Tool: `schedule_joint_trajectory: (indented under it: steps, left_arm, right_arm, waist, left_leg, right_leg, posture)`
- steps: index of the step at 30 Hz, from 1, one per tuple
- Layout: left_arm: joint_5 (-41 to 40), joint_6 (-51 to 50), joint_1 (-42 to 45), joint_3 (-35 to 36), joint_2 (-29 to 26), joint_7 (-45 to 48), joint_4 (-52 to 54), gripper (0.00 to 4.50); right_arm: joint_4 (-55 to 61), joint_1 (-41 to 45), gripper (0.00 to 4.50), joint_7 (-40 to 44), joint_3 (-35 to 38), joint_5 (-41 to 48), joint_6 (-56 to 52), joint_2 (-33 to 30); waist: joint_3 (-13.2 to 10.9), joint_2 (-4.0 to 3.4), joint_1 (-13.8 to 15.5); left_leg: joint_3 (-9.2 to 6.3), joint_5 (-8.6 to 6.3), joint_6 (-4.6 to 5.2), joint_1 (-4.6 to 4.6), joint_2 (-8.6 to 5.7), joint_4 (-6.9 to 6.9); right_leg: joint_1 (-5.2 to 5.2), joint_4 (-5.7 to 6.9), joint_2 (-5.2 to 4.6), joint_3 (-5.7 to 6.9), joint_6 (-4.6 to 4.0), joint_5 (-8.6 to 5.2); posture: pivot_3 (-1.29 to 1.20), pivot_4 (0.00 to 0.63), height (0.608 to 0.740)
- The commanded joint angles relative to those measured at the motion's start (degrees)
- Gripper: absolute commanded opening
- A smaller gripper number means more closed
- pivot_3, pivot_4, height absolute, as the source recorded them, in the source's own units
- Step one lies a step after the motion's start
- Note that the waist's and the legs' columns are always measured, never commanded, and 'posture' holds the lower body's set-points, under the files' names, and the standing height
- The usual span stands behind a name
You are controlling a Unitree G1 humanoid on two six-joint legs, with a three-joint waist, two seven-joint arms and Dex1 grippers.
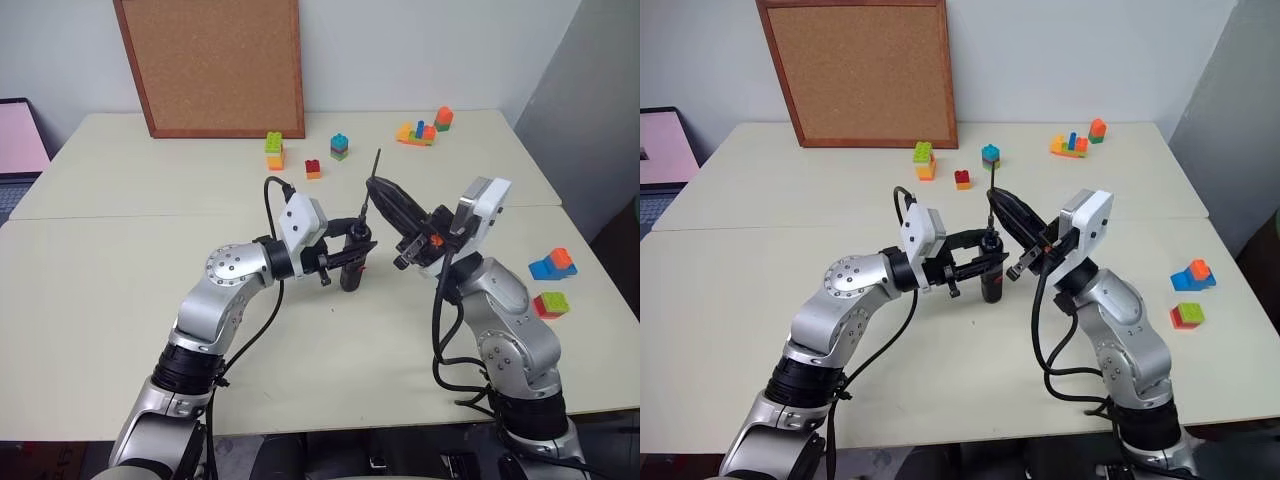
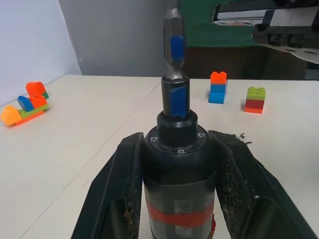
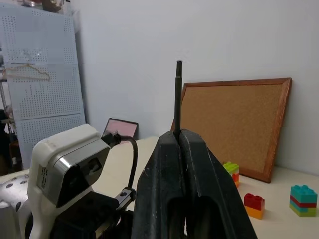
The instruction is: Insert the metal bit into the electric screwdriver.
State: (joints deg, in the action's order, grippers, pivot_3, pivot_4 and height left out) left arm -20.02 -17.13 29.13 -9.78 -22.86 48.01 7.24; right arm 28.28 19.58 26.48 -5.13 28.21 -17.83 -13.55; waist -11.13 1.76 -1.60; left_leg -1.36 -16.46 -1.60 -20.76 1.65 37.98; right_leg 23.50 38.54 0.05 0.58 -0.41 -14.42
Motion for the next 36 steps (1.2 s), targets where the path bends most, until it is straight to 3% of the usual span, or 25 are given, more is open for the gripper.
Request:
schedule_joint_trajectory:
  steps: [1,10,17,22,26,33,36]
  left_arm:
    - [2.2,0.4,-0.5,1.0,-1.2,-1.3,0.5,1.64]
    - [2.5,0.8,-0.7,0.8,-1.2,-1.1,0.5,1.64]
    - [2.6,1.0,-0.7,0.8,-1.3,-1.0,0.4,1.64]
    - [2.7,1.3,-1.0,0.7,-1.4,-1.0,0.4,1.64]
    - [2.8,1.4,-0.8,0.7,-1.4,-1.0,0.9,1.64]
    - [5.6,2.6,4.2,1.7,-3.9,-1.6,-1.0,1.64]
    - [10.2,6.2,9.7,0.8,-7.0,-0.7,-6.4,1.64]
  right_arm:
    - [-0.6,-1.5,0.0,1.2,-1.7,-0.7,-4.5,-2.8]
    - [1.8,0.8,0.0,1.1,-1.9,1.8,-14.2,-6.9]
    - [3.0,1.2,0.0,1.5,1.4,5.2,-15.8,-7.3]
    - [3.6,2.0,0.91,1.5,4.1,8.1,-16.6,-7.2]
    - [4.3,2.6,1.89,1.0,8.0,11.2,-17.9,-8.4]
    - [5.5,1.7,3.45,1.2,16.3,12.8,-18.7,-15.1]
    - [6.1,0.7,3.49,2.7,17.9,11.2,-18.2,-19.5]
  waist:
    - [0.0,0.0,0.0]
    - [0.0,0.0,0.0]
    - [0.0,0.01,0.0]
    - [0.0,0.0,0.0]
    - [0.0,0.0,0.0]
    - [0.0,0.0,0.0]
    - [-0.1,0.0,0.0]
  left_leg:
    - [0.0,0.0,0.0,0.0,0.0,0.0]
    - [0.0,0.0,0.0,0.0,0.0,-0.01]
    - [-0.01,0.0,0.0,-0.02,0.0,-0.02]
    - [-0.01,0.0,0.0,-0.05,0.0,-0.02]
    - [-0.01,0.0,0.0,-0.1,0.0,-0.03]
    - [0.03,0.0,0.0,-0.21,-0.03,-0.09]
    - [0.04,-0.01,0.01,-0.31,-0.07,-0.14]
  right_leg:
    - [0.0,0.0,0.0,0.0,0.0,0.0]
    - [-0.01,-0.01,0.0,0.01,0.0,0.0]
    - [-0.01,-0.05,0.0,0.03,0.0,0.0]
    - [0.02,-0.06,0.0,0.04,0.0,-0.01]
    - [0.04,-0.11,0.0,0.05,0.01,0.0]
    - [0.04,-0.36,0.02,0.12,0.04,0.02]
    - [0.09,-0.46,0.12,0.17,0.05,0.03]
  posture:
    - [0.0,0.15,0.74]
    - [0.0,0.15,0.74]
    - [0.0,0.15,0.74]
    - [0.0,0.15,0.74]
    - [0.0,0.15,0.74]
    - [0.0,0.15,0.74]
    - [0.0,0.15,0.74]
